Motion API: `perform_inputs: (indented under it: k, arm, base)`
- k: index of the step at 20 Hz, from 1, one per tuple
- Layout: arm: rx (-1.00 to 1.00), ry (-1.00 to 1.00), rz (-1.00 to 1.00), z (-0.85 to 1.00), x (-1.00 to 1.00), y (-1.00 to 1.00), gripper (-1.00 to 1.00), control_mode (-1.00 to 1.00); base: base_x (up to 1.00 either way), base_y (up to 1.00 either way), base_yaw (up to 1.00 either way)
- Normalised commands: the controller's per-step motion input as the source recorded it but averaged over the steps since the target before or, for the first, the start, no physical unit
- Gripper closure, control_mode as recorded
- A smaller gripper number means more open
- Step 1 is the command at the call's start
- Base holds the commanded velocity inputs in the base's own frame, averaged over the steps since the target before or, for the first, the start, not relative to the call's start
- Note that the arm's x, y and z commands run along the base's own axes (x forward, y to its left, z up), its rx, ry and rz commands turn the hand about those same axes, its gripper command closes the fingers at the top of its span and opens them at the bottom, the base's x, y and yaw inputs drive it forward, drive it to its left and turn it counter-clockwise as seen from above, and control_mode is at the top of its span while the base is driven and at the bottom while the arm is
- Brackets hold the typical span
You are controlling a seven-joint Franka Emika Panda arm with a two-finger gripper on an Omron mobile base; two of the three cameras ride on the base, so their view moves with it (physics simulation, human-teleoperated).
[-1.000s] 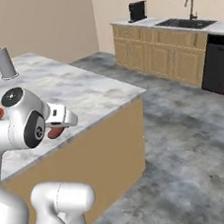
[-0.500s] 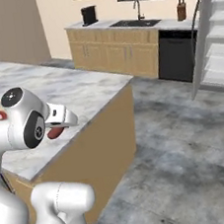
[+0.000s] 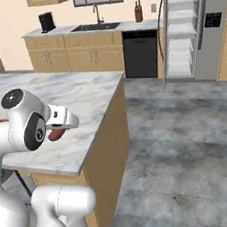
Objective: Move the hot dog bun to the plate on the dining table and place the condiment next to that plate. Then navigate to the fridge and take the sausage and place it on the plate as well.
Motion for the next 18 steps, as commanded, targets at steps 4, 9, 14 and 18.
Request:
perform_inputs:
  k: [4, 9, 14, 18]
  arm:
    - [0.00, 0.00, 0.00, 0.00, 0.00, 0.00, 1.00, 1.00]
    - [0.00, 0.00, 0.00, 0.00, 0.00, 0.00, 1.00, 1.00]
    - [0.00, 0.00, 0.00, 0.00, 0.00, 0.00, 1.00, 1.00]
    - [0.00, 0.00, 0.00, 0.00, 0.00, 0.00, 1.00, 1.00]
  base:
    - [-0.23, 1.00, -0.45]
    - [-0.05, 1.00, -0.41]
    - [-0.13, 1.00, -0.35]
    - [-0.12, 1.00, -0.22]
